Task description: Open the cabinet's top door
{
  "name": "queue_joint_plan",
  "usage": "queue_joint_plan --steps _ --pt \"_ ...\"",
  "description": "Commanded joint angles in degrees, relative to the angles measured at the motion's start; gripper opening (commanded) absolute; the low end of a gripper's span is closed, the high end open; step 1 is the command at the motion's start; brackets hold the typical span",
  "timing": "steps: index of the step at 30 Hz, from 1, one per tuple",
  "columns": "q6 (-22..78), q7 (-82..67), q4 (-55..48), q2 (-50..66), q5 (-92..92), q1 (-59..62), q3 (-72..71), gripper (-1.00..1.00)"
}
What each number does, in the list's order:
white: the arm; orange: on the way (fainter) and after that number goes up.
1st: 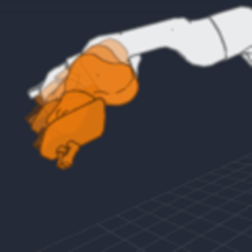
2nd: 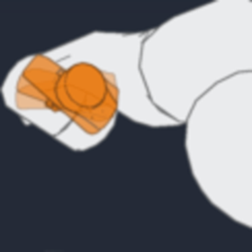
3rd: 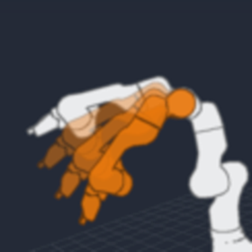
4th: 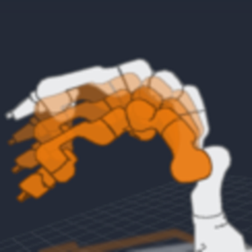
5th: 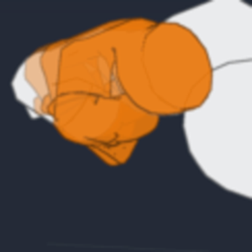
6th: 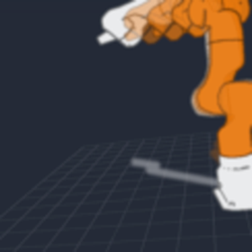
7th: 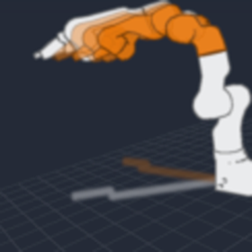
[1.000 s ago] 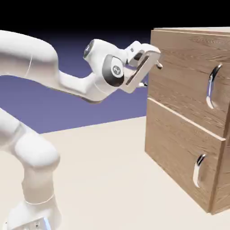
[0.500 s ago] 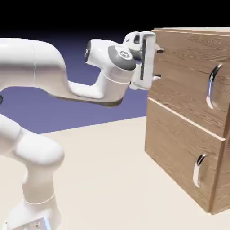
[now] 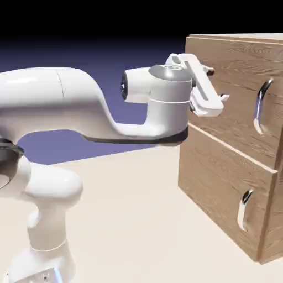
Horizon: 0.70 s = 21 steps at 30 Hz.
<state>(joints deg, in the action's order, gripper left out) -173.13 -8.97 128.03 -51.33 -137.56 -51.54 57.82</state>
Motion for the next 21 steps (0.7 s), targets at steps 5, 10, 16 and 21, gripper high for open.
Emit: queue_joint_plan --steps 5,10,16,21 --pt "0.08 -4.66 -2.99 -1.69 -12.46 -4.61 5.24 1.0" --pt "0.16 -9.32 -5.97 -3.38 -24.92 -9.21 10.47 1.0" --pt "0.61 -10.61 -11.53 -2.53 -28.33 -16.64 15.51 1.0" --pt "0.9 -10.67 -14.8 -1.65 -28.44 -20.89 18.02 -1.0"
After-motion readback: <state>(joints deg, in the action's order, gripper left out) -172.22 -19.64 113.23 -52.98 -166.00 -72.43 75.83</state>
